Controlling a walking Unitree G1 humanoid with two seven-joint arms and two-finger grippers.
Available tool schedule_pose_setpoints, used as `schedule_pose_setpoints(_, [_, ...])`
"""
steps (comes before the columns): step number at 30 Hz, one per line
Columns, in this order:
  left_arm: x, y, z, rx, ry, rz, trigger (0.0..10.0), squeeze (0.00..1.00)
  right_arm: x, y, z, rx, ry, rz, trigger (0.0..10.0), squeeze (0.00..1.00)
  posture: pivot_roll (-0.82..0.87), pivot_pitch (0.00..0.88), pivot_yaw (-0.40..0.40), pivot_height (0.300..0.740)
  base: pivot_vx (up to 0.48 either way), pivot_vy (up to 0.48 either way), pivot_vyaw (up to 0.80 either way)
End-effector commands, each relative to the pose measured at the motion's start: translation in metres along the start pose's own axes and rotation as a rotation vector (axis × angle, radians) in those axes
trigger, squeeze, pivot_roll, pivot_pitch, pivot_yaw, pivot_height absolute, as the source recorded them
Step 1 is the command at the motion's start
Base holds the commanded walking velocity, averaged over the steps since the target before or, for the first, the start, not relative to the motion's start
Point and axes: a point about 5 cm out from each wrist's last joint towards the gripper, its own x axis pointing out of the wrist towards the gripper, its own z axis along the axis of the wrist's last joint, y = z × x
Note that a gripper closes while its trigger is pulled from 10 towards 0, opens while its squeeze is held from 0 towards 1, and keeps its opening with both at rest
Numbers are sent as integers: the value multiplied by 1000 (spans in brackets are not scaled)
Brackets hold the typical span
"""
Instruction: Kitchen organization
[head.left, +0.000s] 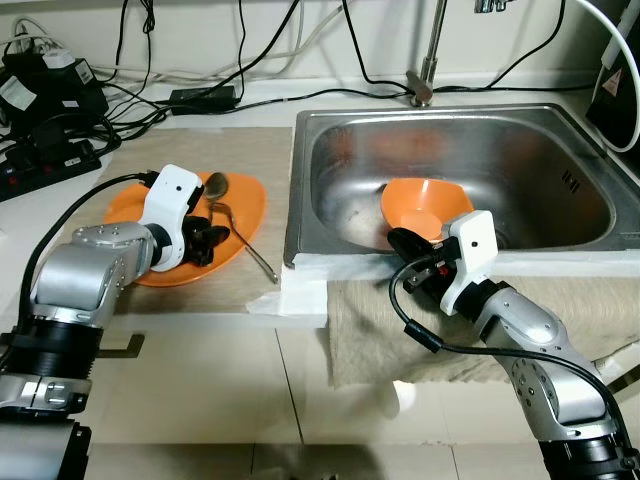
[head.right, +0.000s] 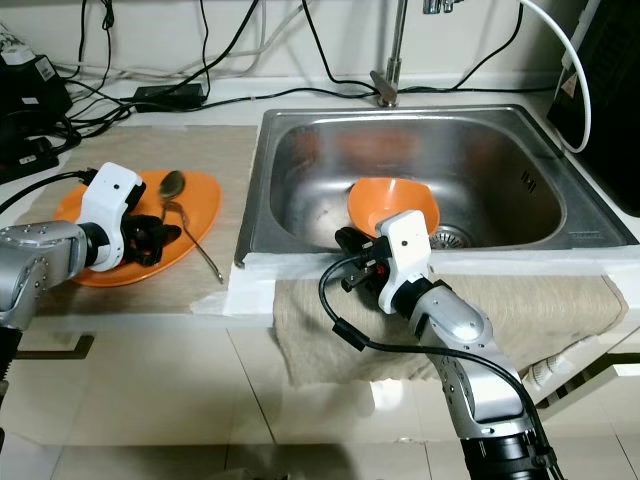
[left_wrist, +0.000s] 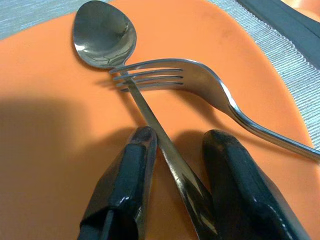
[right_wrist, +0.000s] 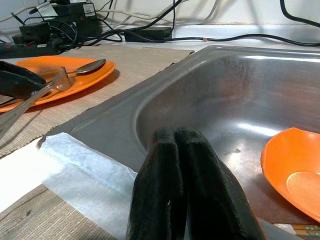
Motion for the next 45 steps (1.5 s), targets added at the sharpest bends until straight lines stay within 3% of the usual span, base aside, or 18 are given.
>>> schedule_pose_setpoints(1, [4, 0, -12, -27, 52, 0, 0, 0, 0, -1, 3, -10, -3, -4, 10000, 0, 34, 0, 62, 740, 0, 0, 0])
schedule_pose_setpoints(6, [3, 7, -3, -68, -9, 29, 0, 0, -1, -2, 2, -11, -1, -7, 10000, 0, 33, 0, 61, 740, 0, 0, 0])
schedule_pose_setpoints(9, [-1, 18, 11, -98, -92, 96, 0, 0, -1, -2, 2, -11, 3, -7, 10000, 0, 33, 0, 61, 740, 0, 0, 0])
schedule_pose_setpoints(13, [-5, 27, 18, -100, -120, 162, 0, 0, -1, -2, 0, -13, 7, -7, 10000, 0, 34, 0, 58, 740, 0, 0, 0])
schedule_pose_setpoints(22, [-10, 47, 13, -99, -94, 283, 0, 0, -1, -1, -1, -13, 13, -1, 10000, 0, 36, 0, 52, 740, 0, 0, 0])
schedule_pose_setpoints(28, [-10, 47, 14, -98, -107, 291, 0, 0, -2, -1, -2, -12, 18, 1, 10000, 0, 36, 0, 50, 740, 0, 0, 0])
schedule_pose_setpoints(32, [-7, 43, 19, -40, -123, 284, 0, 0, -2, 0, -2, -13, 21, 1, 10000, 0, 36, 0, 50, 740, 0, 0, 0])
schedule_pose_setpoints(33, [-7, 42, 20, -29, -127, 294, 4667, 0, -2, 0, -2, -13, 21, 2, 10000, 0, 35, 0, 50, 740, 0, 0, 0])
schedule_pose_setpoints(34, [-6, 42, 21, -10, -128, 302, 10000, 408, -1, 0, -2, -15, 22, 2, 10000, 0, 34, 0, 52, 740, 0, 0, 0])
schedule_pose_setpoints(35, [-6, 41, 22, -8, -132, 300, 10000, 1000, -1, 0, -2, -16, 22, 2, 10000, 0, 33, 0, 53, 740, 0, 0, 0])
schedule_pose_setpoints(41, [-6, 45, 24, -33, -148, 331, 10000, 1000, -2, 1, -2, -12, 19, -1, 10000, 0, 30, 0, 56, 740, 0, 0, 0])
schedule_pose_setpoints(45, [-2, 37, 28, -47, -188, 265, 10000, 1000, -3, 2, -3, -10, 17, -2, 10000, 0, 23, 0, 57, 740, 0, 0, 0])
